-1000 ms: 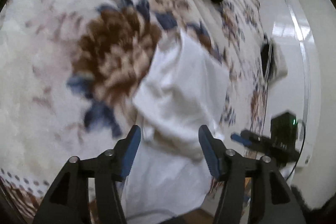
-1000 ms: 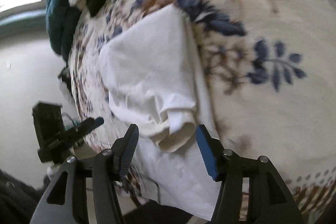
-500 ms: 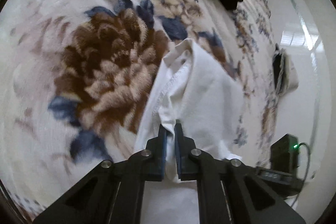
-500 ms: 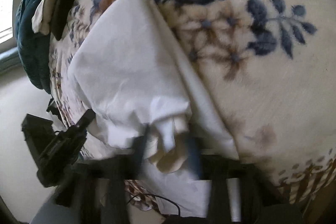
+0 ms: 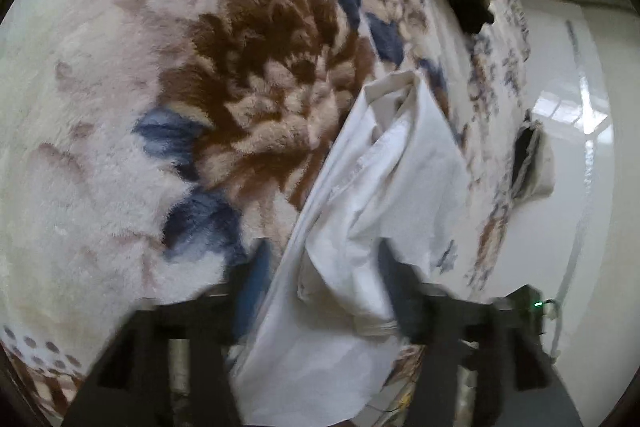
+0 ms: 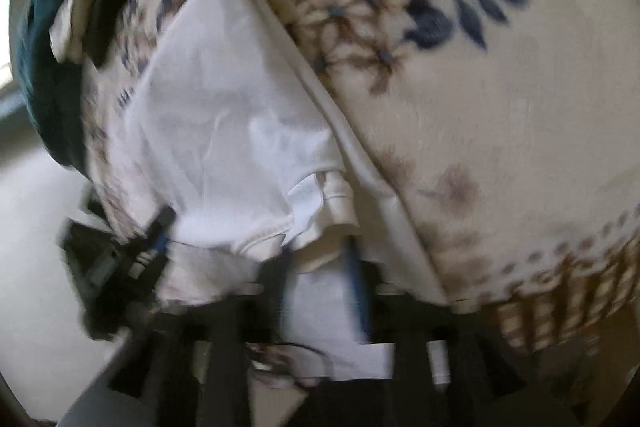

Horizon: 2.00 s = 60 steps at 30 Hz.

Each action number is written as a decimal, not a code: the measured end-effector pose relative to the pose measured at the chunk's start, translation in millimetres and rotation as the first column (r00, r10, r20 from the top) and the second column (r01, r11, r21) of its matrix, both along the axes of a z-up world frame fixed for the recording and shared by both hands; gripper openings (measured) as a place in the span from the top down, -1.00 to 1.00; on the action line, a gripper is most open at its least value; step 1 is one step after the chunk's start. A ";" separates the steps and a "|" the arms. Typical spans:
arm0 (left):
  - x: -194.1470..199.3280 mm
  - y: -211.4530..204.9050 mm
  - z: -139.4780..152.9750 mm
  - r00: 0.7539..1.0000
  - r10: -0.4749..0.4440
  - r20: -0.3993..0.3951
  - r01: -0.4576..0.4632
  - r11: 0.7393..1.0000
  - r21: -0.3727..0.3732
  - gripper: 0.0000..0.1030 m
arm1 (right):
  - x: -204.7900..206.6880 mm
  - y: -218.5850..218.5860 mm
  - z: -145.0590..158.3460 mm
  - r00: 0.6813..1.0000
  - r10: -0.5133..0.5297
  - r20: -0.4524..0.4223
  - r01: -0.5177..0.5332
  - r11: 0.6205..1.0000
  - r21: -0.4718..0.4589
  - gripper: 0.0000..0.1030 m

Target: Fold small clothes

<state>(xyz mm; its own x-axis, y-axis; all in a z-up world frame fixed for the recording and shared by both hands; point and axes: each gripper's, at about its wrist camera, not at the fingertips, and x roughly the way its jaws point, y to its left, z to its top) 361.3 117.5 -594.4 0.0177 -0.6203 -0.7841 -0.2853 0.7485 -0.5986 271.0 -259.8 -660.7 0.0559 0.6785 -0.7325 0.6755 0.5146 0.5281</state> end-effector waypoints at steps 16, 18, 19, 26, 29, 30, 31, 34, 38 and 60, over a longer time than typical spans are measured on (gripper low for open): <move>-19.5 -29.3 7.1 0.998 0.017 0.053 -0.019 0.999 0.036 0.91 | 20.0 18.5 8.3 0.988 -0.122 0.097 0.127 0.991 -0.043 0.91; -23.2 -30.0 -0.3 0.999 0.020 0.032 -0.021 0.999 0.039 0.90 | 21.3 16.4 14.6 0.990 -0.098 0.102 0.104 0.993 -0.052 0.91; -24.0 -32.0 -4.6 1.000 0.015 0.019 -0.016 0.999 0.040 0.89 | 21.8 15.8 15.5 0.992 -0.081 0.098 0.087 0.994 -0.061 0.91; -35.5 -22.2 16.6 0.998 -0.020 0.056 0.019 0.999 0.027 -0.24 | -1.4 5.3 -2.3 0.998 0.063 0.024 -0.062 0.997 -0.036 0.07; -59.6 -12.6 36.8 0.996 -0.041 0.075 0.038 0.999 0.033 -0.24 | -20.1 -4.1 11.8 0.995 0.088 0.055 -0.087 0.996 -0.028 -0.06; -73.6 -9.4 42.3 0.996 -0.053 0.067 0.050 0.997 0.050 -0.24 | -29.5 -9.3 16.5 0.994 0.093 0.059 -0.092 0.995 -0.026 -0.07; -82.4 -7.7 44.0 0.997 -0.056 0.062 0.052 0.997 0.062 -0.24 | -40.1 -15.4 21.1 0.993 0.104 0.060 -0.103 0.994 -0.031 -0.07; -121.1 -2.4 40.4 0.998 -0.068 0.005 0.067 0.993 0.095 -0.24 | -75.7 -32.6 26.3 0.990 0.129 0.047 -0.128 0.991 -0.036 -0.07; -171.2 -0.7 20.0 0.993 -0.086 -0.077 0.096 0.987 0.132 -0.24 | -122.9 -48.7 10.4 0.986 0.165 -0.004 -0.165 0.986 -0.036 -0.08; -249.4 0.0 51.8 0.990 0.143 -0.014 -0.142 0.988 0.053 0.99 | -197.0 -55.7 35.8 0.961 0.269 0.064 -0.252 0.946 -0.204 1.00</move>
<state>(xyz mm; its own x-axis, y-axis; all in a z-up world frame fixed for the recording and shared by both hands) 111.9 117.5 -542.6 0.0892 -0.5709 -0.8162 -0.4015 0.7293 -0.5540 74.0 -315.5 -624.9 -0.0323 0.5248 -0.8506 0.4587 0.7640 0.4539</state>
